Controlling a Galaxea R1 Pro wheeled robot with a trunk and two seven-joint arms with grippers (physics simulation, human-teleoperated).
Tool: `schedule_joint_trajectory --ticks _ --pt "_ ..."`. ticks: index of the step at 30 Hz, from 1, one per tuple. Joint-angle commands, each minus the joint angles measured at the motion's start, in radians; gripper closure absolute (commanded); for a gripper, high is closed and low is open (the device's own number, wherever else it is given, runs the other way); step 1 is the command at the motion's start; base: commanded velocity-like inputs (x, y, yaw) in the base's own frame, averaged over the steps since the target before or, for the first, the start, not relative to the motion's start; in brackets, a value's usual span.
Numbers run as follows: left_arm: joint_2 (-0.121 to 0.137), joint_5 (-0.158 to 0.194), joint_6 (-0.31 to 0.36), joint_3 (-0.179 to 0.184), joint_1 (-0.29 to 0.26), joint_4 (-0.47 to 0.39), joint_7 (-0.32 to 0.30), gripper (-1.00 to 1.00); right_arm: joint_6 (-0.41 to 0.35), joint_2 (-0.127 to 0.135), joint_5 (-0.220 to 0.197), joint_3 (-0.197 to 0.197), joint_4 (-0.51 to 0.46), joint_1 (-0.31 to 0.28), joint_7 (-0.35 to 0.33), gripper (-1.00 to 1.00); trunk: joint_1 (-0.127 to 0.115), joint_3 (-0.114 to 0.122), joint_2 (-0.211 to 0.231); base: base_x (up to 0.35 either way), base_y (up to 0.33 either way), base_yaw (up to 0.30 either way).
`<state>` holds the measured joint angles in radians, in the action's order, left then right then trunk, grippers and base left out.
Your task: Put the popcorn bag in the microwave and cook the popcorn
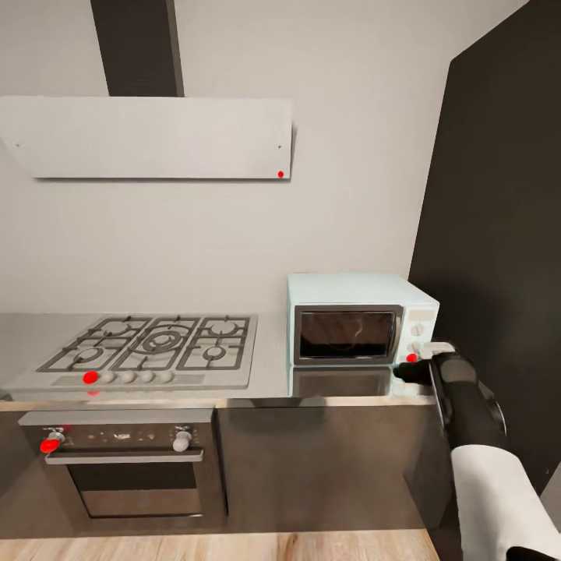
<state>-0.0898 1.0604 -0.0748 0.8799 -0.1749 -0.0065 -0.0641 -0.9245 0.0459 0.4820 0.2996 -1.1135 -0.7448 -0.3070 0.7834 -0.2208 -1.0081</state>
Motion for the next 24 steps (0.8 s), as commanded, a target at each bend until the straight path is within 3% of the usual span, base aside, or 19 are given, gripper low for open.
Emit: schedule_joint_trajectory --ticks 1,2,5,9,10,12,16,24 --pt "0.000 0.011 -0.003 0.008 -0.001 0.002 -0.005 -1.00 -0.016 0.001 0.012 0.001 -0.008 -0.034 -0.009 -1.00 0.000 -0.002 -0.001 0.000 0.000 0.000" --pt "-0.001 0.010 -0.003 0.008 0.000 0.002 -0.005 -1.00 -0.029 0.000 0.012 0.002 -0.015 -0.082 -0.006 -1.00 0.000 -0.002 -0.001 0.000 0.000 0.000" --pt "0.000 0.010 -0.003 0.008 0.000 0.002 -0.005 -1.00 -0.012 -0.007 0.009 0.003 -0.017 -0.124 0.001 -1.00 0.000 -0.002 -0.001 0.000 0.000 0.000" --pt "0.000 0.011 -0.003 0.008 -0.001 0.002 -0.005 -1.00 0.220 -0.018 -0.069 0.009 0.069 -0.134 0.014 -1.00 0.000 -0.002 -0.001 0.000 0.000 0.000" --pt "0.001 0.012 -0.004 0.008 -0.001 0.002 -0.005 -1.00 0.348 -0.030 -0.092 0.013 0.128 -0.135 0.048 -1.00 0.000 -0.002 -0.001 0.000 0.000 0.000" --pt "0.000 0.012 -0.005 0.008 0.000 0.002 -0.005 -1.00 0.442 -0.046 -0.100 0.014 0.149 -0.138 0.115 -1.00 0.000 -0.002 -0.001 0.000 0.000 0.000" --pt "0.000 0.012 -0.009 0.008 -0.001 0.002 -0.005 -1.00 0.484 -0.066 -0.107 0.016 0.167 -0.134 0.174 -1.00 0.000 -0.002 -0.001 0.000 0.000 0.000" --pt "0.001 0.010 -0.014 0.007 -0.001 0.002 -0.006 -1.00 0.462 -0.064 -0.116 0.018 0.186 -0.128 0.156 -1.00 0.000 -0.002 -0.001 0.000 0.000 0.000"
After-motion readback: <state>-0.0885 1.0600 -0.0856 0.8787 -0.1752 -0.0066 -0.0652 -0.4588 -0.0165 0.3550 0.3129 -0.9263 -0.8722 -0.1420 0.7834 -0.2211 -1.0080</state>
